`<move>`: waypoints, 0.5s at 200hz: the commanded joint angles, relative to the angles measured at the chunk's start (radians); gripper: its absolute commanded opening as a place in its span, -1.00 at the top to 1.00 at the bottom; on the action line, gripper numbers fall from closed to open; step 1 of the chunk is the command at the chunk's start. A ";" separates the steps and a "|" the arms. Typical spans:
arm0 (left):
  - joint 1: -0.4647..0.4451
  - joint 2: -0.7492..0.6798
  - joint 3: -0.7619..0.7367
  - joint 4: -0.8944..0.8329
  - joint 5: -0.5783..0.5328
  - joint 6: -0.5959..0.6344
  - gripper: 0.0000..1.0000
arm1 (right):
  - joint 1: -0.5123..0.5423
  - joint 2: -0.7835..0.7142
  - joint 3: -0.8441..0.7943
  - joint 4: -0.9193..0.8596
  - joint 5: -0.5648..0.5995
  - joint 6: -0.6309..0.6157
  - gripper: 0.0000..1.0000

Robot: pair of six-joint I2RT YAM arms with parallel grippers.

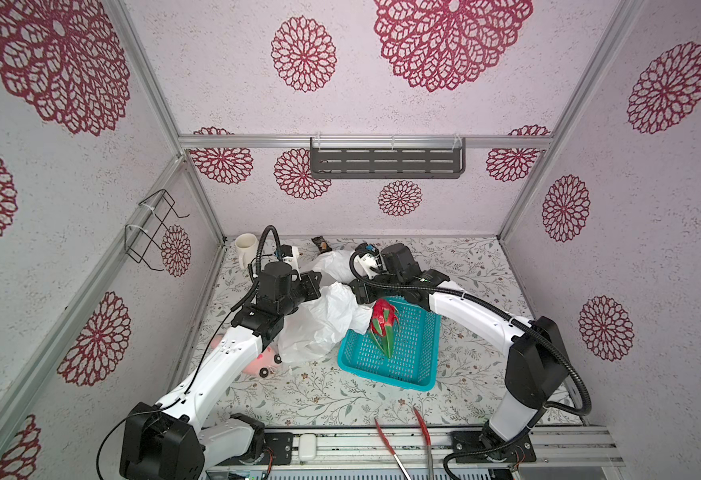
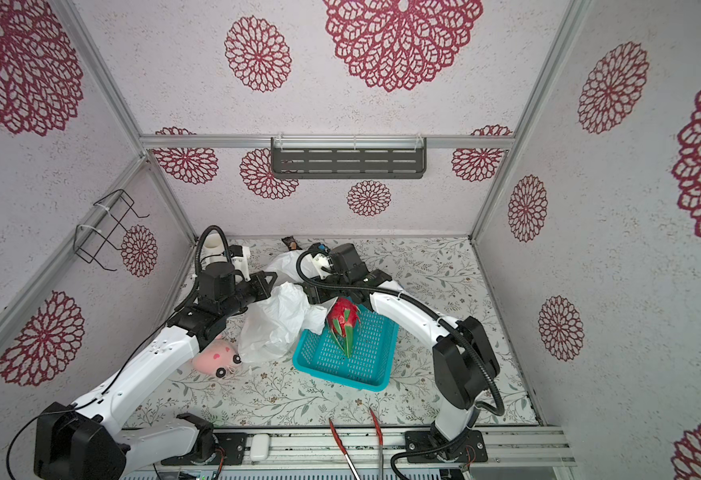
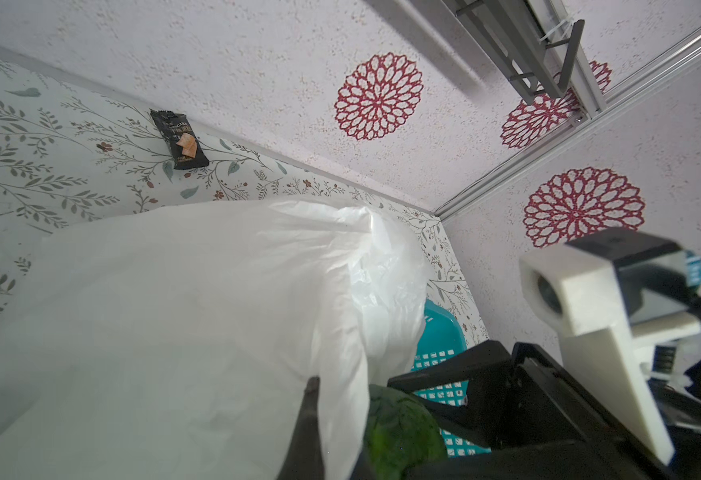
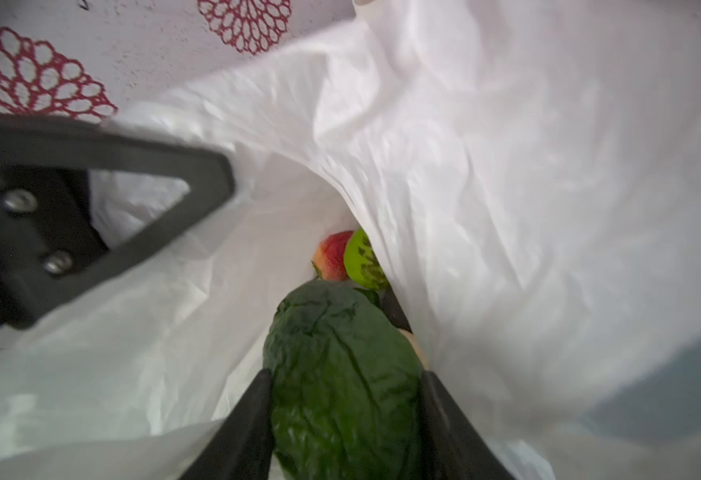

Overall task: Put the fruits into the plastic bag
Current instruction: 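Grasp the green fruit under the dragon fruit and drop it into the bag, then return the right gripper to the basket and grasp the red dragon fruit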

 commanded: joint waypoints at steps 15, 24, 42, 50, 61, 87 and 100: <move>-0.012 -0.018 -0.001 -0.015 -0.011 0.000 1.00 | 0.026 0.078 0.078 0.039 -0.022 0.014 0.13; -0.011 -0.023 -0.001 -0.016 -0.015 0.000 1.00 | 0.028 0.096 0.077 0.052 -0.009 0.027 0.12; -0.013 -0.030 -0.003 -0.022 -0.030 0.000 1.00 | 0.028 0.128 0.077 0.068 0.015 0.051 0.09; -0.013 -0.035 -0.003 -0.026 -0.040 0.001 1.00 | 0.027 0.142 0.080 0.071 0.027 0.061 0.08; -0.013 -0.040 -0.004 -0.030 -0.052 0.004 1.00 | 0.028 0.159 0.089 0.067 0.025 0.067 -0.03; -0.013 -0.047 -0.004 -0.042 -0.067 0.006 1.00 | 0.027 0.149 0.087 0.059 0.031 0.061 -0.60; -0.013 -0.048 -0.003 -0.051 -0.082 0.006 1.00 | 0.026 0.121 0.073 0.057 0.056 0.045 -0.71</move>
